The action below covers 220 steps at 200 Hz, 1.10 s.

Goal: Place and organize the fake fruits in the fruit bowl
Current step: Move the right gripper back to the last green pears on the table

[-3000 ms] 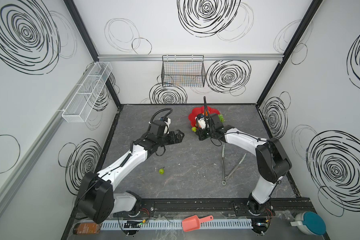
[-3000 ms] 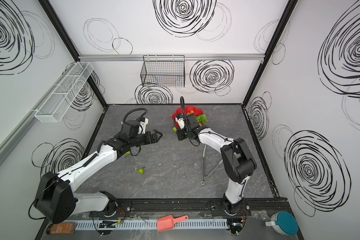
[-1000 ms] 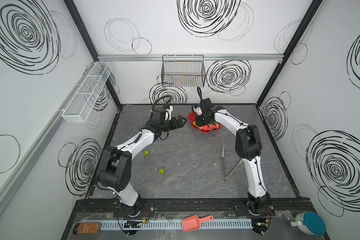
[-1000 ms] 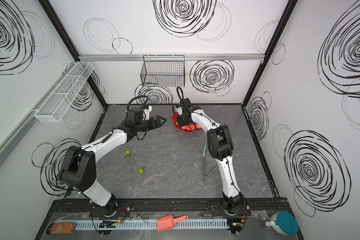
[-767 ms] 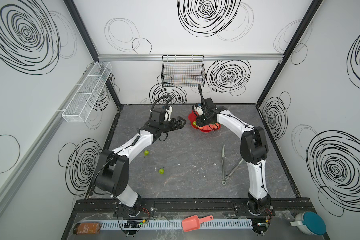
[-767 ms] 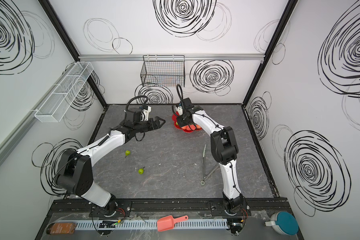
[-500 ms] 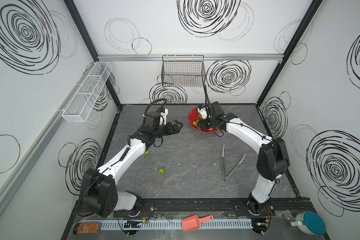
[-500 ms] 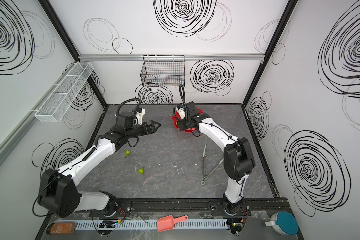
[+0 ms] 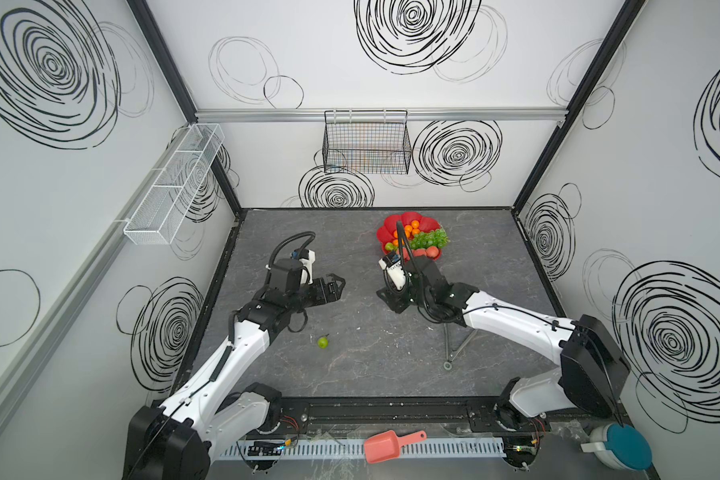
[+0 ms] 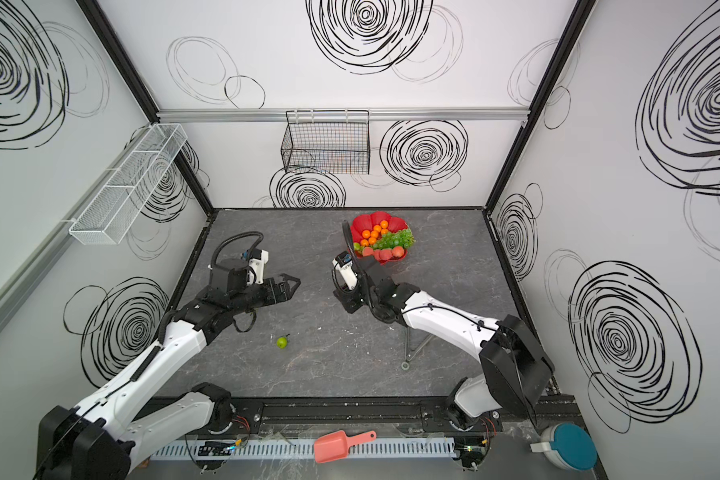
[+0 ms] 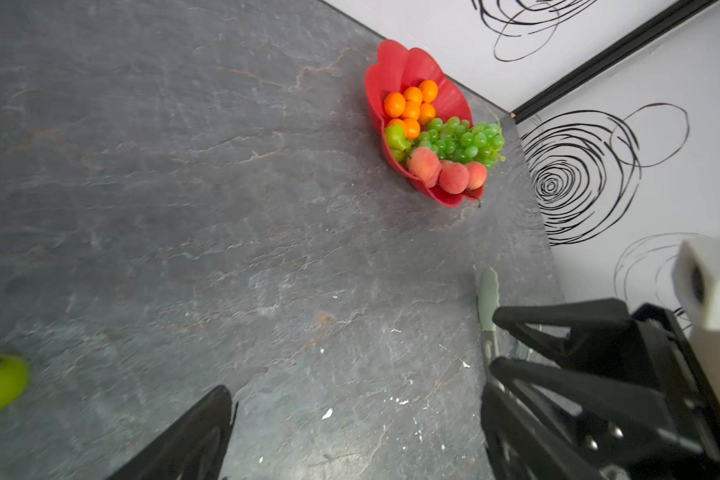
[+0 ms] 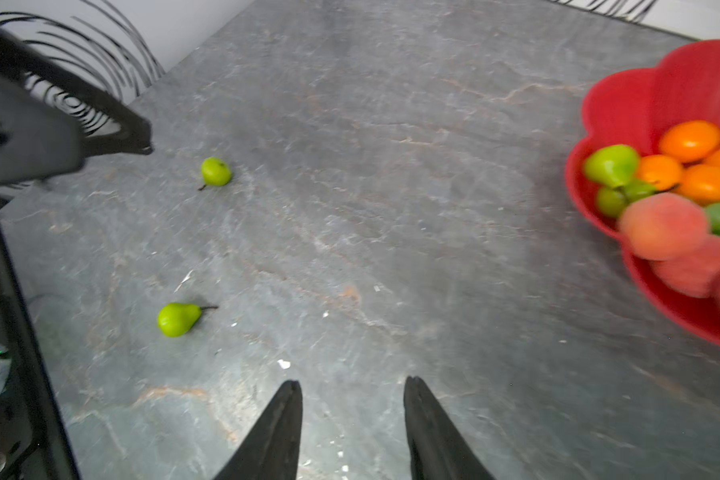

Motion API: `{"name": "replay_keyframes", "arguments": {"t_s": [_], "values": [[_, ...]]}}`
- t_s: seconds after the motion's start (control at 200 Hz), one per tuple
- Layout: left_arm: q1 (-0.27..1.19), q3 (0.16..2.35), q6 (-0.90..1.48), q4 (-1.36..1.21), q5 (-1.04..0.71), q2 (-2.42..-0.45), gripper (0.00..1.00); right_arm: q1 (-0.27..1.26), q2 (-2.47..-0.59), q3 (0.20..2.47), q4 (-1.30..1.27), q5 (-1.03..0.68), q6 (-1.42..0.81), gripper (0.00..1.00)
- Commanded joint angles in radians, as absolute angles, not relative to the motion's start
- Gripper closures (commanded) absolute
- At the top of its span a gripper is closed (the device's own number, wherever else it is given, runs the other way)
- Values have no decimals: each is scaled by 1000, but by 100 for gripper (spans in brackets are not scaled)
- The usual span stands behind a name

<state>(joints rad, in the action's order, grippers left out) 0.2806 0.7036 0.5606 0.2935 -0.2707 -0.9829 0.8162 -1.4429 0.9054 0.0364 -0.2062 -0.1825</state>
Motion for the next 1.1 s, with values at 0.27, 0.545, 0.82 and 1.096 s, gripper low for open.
{"name": "replay_keyframes", "arguments": {"t_s": [0.27, 0.545, 0.82, 1.096], "values": [[184, 598, 659, 449, -174, -788, 4, 1032, -1603, 920, -177, -114, -311, 55], [29, 577, 674, 483, -259, -718, 4, 1119, -1814, 1078, -141, -119, -294, 56], [-10, 598, 649, 492, -279, -736, 4, 1112, -1901, 1109, -79, -152, -152, 53], [-45, 588, 715, 500, -267, -735, 4, 1120, -1952, 1134, -71, -154, -138, 52]]}}
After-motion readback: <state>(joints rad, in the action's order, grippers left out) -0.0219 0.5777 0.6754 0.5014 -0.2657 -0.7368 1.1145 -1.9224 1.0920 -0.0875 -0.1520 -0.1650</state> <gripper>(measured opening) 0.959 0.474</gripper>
